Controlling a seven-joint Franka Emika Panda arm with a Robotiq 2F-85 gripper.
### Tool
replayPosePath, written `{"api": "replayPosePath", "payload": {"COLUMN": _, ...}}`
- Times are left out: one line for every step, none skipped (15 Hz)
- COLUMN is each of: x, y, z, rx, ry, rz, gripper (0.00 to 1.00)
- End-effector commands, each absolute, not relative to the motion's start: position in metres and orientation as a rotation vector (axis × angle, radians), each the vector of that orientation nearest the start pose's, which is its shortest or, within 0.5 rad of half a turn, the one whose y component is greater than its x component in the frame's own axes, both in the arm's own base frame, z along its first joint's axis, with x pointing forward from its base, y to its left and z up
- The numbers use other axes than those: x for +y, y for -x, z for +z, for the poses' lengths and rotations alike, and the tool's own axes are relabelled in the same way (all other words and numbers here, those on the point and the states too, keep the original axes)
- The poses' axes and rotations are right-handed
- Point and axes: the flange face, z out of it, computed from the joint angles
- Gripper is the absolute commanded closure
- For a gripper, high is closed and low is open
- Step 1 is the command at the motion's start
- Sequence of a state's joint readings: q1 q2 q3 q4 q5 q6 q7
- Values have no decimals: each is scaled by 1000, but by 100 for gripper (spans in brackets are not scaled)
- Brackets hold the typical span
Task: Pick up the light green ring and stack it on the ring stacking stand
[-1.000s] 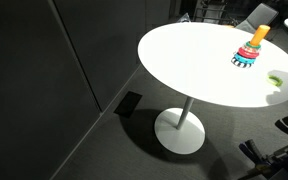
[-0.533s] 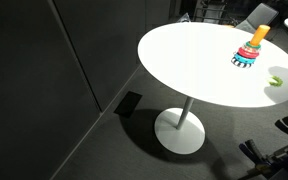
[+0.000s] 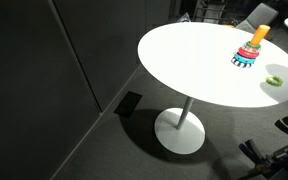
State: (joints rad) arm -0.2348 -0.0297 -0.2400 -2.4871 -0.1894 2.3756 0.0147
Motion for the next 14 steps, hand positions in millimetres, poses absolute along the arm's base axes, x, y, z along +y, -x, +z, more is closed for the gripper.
{"api": "replayPosePath", "payload": {"x": -211, "y": -407, "z": 292, "rx": 558, "ry": 3185, "rz": 175, "gripper": 0}}
{"api": "replayPosePath", "payload": {"x": -211, "y": -407, "z": 292, "rx": 558, "ry": 3185, "rz": 175, "gripper": 0}}
{"api": "replayPosePath", "payload": {"x": -211, "y": -407, "z": 292, "rx": 558, "ry": 3185, "rz": 174, "gripper": 0}}
{"api": "replayPosePath", "payload": {"x": -211, "y": -407, "z": 292, "rx": 558, "ry": 3185, "rz": 174, "gripper": 0}}
{"api": "replayPosePath", "payload": {"x": -211, "y": -407, "z": 292, "rx": 558, "ry": 3185, "rz": 174, "gripper": 0}}
{"api": "replayPosePath", "payload": {"x": -212, "y": -409, "z": 288, "rx": 591, "ry": 3187, "rz": 176, "gripper": 0}}
{"api": "replayPosePath", "payload": {"x": -213, "y": -411, "z": 285, "rx": 600, "ry": 3181, "rz": 170, "gripper": 0}}
{"api": "replayPosePath", "payload": {"x": -212, "y": -413, "z": 280, "rx": 604, "ry": 3177, "rz": 168, "gripper": 0}}
{"api": "replayPosePath", "payload": {"x": -212, "y": -415, "z": 276, "rx": 612, "ry": 3176, "rz": 163, "gripper": 0}}
{"api": "replayPosePath", "payload": {"x": -213, "y": -419, "z": 269, "rx": 624, "ry": 3177, "rz": 152, "gripper": 0}}
{"api": "replayPosePath", "payload": {"x": -213, "y": -421, "z": 263, "rx": 629, "ry": 3175, "rz": 146, "gripper": 0}}
{"api": "replayPosePath", "payload": {"x": -214, "y": -424, "z": 256, "rx": 648, "ry": 3173, "rz": 138, "gripper": 0}}
{"api": "replayPosePath", "payload": {"x": -214, "y": -426, "z": 249, "rx": 650, "ry": 3168, "rz": 137, "gripper": 0}}
{"api": "replayPosePath", "payload": {"x": -213, "y": -429, "z": 242, "rx": 658, "ry": 3161, "rz": 133, "gripper": 0}}
